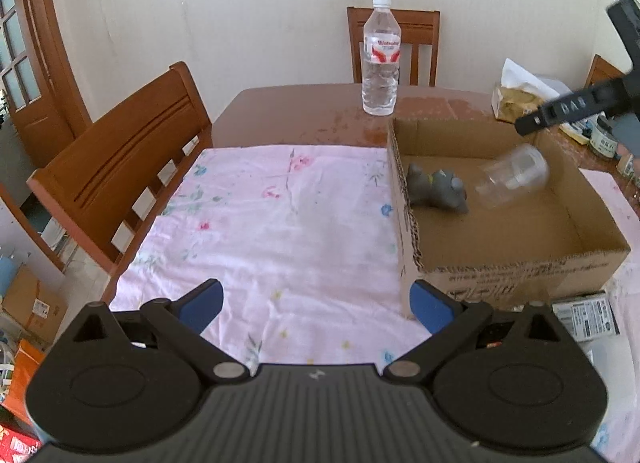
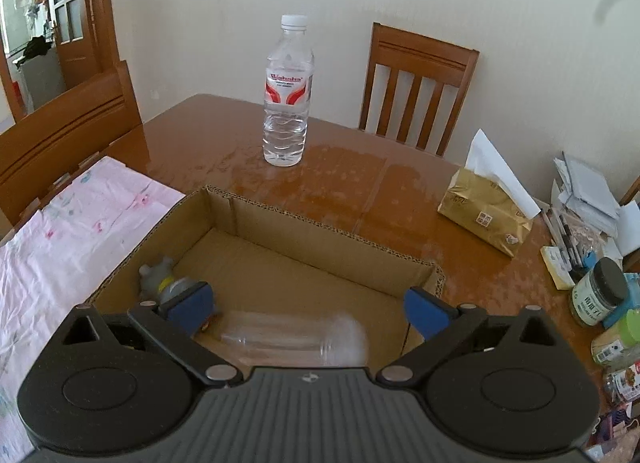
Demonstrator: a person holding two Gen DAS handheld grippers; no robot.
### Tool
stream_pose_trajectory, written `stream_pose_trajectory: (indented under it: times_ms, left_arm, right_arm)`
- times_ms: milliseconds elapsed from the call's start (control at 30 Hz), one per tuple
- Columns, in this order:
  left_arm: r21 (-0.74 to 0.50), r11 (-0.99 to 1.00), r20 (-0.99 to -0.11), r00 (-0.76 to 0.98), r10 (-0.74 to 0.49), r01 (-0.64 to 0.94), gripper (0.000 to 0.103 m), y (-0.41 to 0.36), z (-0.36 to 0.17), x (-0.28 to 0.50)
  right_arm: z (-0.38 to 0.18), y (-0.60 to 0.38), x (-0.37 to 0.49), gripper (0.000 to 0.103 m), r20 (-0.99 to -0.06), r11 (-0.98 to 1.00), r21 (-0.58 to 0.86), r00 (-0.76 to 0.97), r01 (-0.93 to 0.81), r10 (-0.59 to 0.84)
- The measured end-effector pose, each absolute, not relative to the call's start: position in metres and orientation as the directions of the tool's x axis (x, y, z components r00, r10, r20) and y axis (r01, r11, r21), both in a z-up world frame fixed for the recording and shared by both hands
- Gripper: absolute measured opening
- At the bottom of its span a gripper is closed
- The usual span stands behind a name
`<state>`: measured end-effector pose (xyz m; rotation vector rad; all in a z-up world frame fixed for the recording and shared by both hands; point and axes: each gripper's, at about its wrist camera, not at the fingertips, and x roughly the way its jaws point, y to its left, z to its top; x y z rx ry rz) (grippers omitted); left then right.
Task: Organize rigid objects
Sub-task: 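Lower the clear jar into the cardboard box and open the right gripper, then move both tools back toward the remaining items on the cloth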
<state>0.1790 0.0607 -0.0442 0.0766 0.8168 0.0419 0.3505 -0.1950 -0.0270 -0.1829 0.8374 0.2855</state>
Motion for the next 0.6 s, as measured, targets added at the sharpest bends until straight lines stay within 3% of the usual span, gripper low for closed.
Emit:
stream_pose_trajectory:
  times_ms: [367,600]
  left_arm:
    - [0.092,0.996,-0.739,0.671,0.060,0.013,0.099,0.053,-0.050,0.167]
    - [0.101,0.989,-0.731,0.682,0.002,0.105,0.099,0.053,-0.052,0.167]
  right_arm:
    - [-0.029,-0.198,0.317,0.103,-0.765,0.936,-0.021,0.608,-0.352,0.212]
    - [-0.019,-0.207,0.277,0.103,-0.756,0.961,-0.011,0.632,-0.277,0.173]
